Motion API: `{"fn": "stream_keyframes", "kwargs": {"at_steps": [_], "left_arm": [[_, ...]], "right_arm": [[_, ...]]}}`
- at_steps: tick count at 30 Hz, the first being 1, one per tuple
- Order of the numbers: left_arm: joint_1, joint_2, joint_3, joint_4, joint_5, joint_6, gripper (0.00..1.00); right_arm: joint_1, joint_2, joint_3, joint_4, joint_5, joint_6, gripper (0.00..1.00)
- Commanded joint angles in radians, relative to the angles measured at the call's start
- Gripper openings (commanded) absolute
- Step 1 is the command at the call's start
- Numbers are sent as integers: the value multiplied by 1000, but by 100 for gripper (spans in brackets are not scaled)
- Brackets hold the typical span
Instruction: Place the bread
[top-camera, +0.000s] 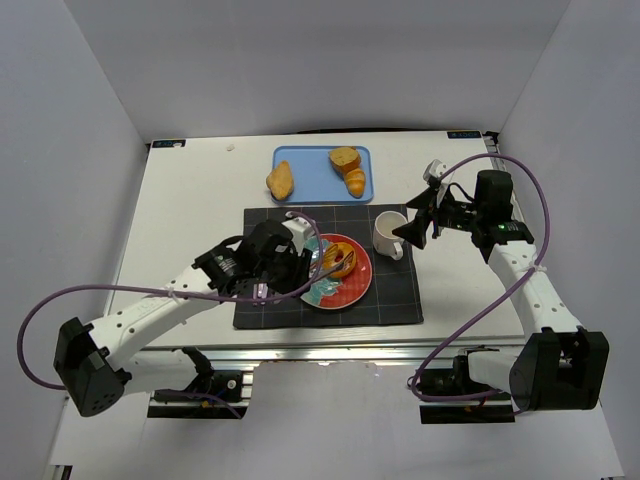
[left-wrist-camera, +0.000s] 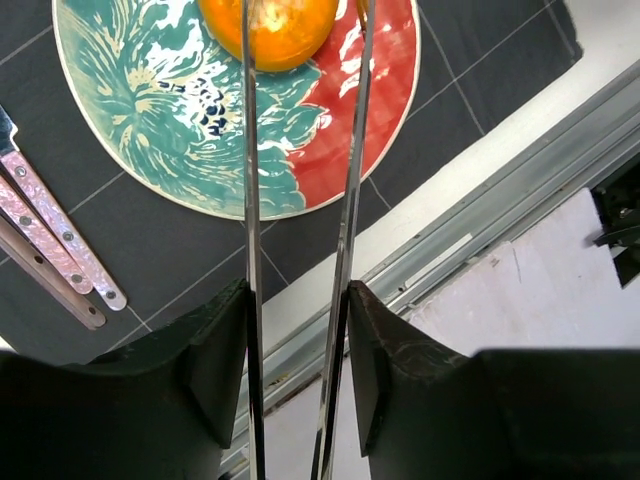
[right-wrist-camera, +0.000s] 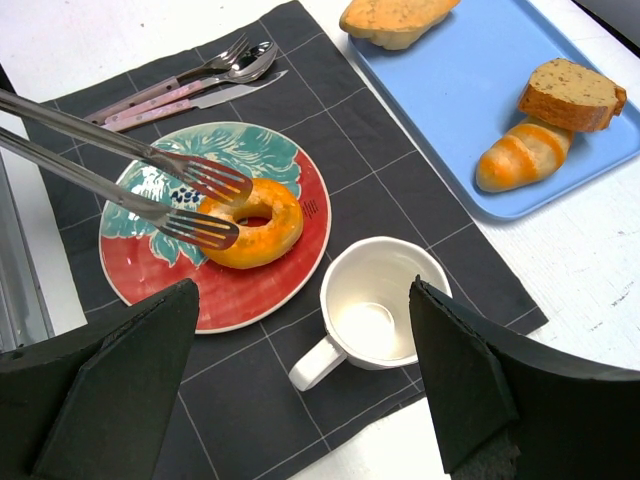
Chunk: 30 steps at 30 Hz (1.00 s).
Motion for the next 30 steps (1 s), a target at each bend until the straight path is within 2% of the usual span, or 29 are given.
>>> {"fn": "stream_keyframes", "kwargs": {"at_steps": [1,5,9,10,12,13,15,16,19,22,24,26,30], "left_arm": [[-3,-56,41,22,1,-24,51],[-4,-79,86,19,-85,-36,43],[34,-90,117,6,-270,-33,26],[83,-77,120,1,-293,-30,19],[144,-58,114,-10,-336,-12,12],[231,-41,107,-10,-366,4,10],[328,-29,62,4,-421,66,10],[436,-26,33,66,-439,91,10],[604,-8,-107,261,-369,204,11],[701,49,-215,442,-300,269,13],[758,110,-267,562,-236,271,18],[822,156,-281,613,-132,268,23],[839,239,-275,644,-84,271,39]], "right_arm": [[-4,0,37,-1,-26,-7,89],[-4,-2,35,-1,-29,-7,89],[-4,-2,34,-1,-55,-19,89],[-4,-2,34,-6,-69,-51,89],[-4,-8,32,-40,-113,-97,89],[-4,-10,31,-50,-124,-137,90],[-4,-13,25,-69,-159,-177,89],[-6,-14,22,-69,-162,-185,89],[-4,-10,26,-73,-167,-205,89],[-4,-3,32,-84,-165,-226,89],[-4,0,35,-87,-167,-228,89],[-4,6,37,-90,-164,-223,89],[-4,15,43,-92,-124,-173,89]]}}
